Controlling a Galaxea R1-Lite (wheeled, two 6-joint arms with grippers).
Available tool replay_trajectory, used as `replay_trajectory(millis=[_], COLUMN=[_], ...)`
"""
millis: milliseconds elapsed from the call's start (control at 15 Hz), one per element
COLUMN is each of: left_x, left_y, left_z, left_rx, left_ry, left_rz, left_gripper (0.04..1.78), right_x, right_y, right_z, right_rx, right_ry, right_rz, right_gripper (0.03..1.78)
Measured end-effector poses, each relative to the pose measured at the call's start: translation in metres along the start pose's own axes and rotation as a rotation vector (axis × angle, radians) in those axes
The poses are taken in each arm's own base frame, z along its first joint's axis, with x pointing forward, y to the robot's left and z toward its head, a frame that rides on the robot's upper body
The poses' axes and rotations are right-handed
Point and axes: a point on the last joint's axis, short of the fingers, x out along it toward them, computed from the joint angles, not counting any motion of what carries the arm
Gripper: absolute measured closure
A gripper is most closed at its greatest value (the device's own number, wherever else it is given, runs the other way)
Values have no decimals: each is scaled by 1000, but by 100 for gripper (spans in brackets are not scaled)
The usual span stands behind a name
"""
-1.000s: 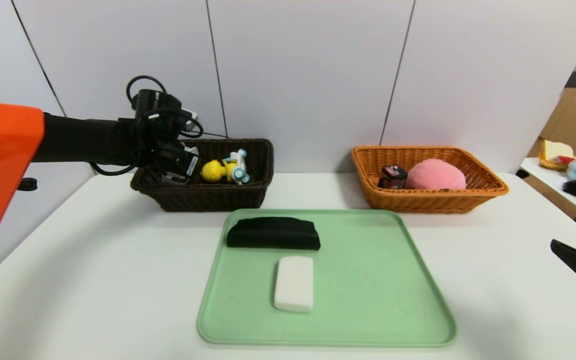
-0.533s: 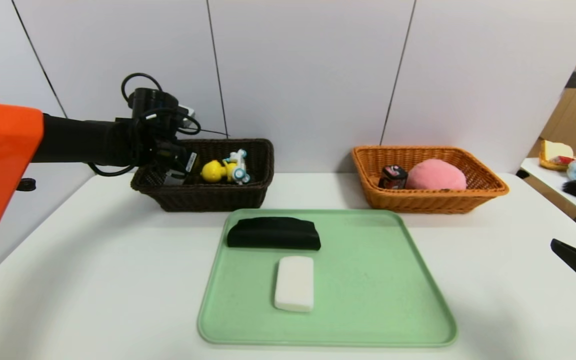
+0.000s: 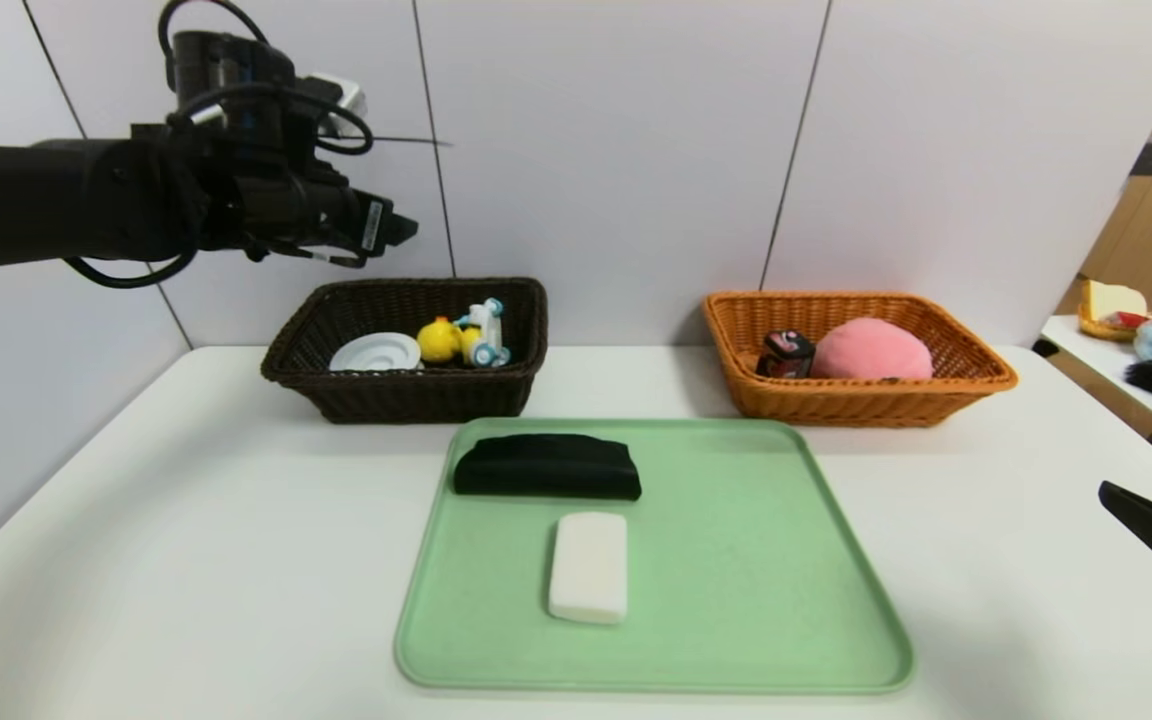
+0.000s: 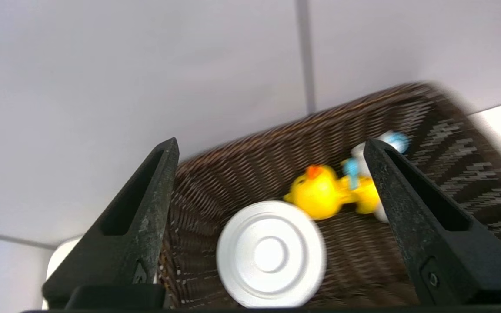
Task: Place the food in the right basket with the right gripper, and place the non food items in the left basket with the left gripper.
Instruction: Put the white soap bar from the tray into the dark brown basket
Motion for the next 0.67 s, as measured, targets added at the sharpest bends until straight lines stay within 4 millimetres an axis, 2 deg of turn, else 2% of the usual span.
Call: replay_trajectory(millis=[133,267,467,667], left_x=[-32,-62,-98,-118], left_y=[-29,-63,-112,-147], left_z=[22,32,29,3], left_rx=[-9,-45,-145,-237], left_ry=[-69,-98,-65,67], left_rz=[-92,-190,-293,-315], left_gripper=[26,23,19,17], right_x=[0,-1,-1,-3], right_y=[0,0,0,1], right_z=[0,1,0,0], right_rx=[-1,-2,-5,-7], right_ry=[-3,-6,-7,-11], right_rz=[0,0,0,1], right_gripper=[12,12,12,12])
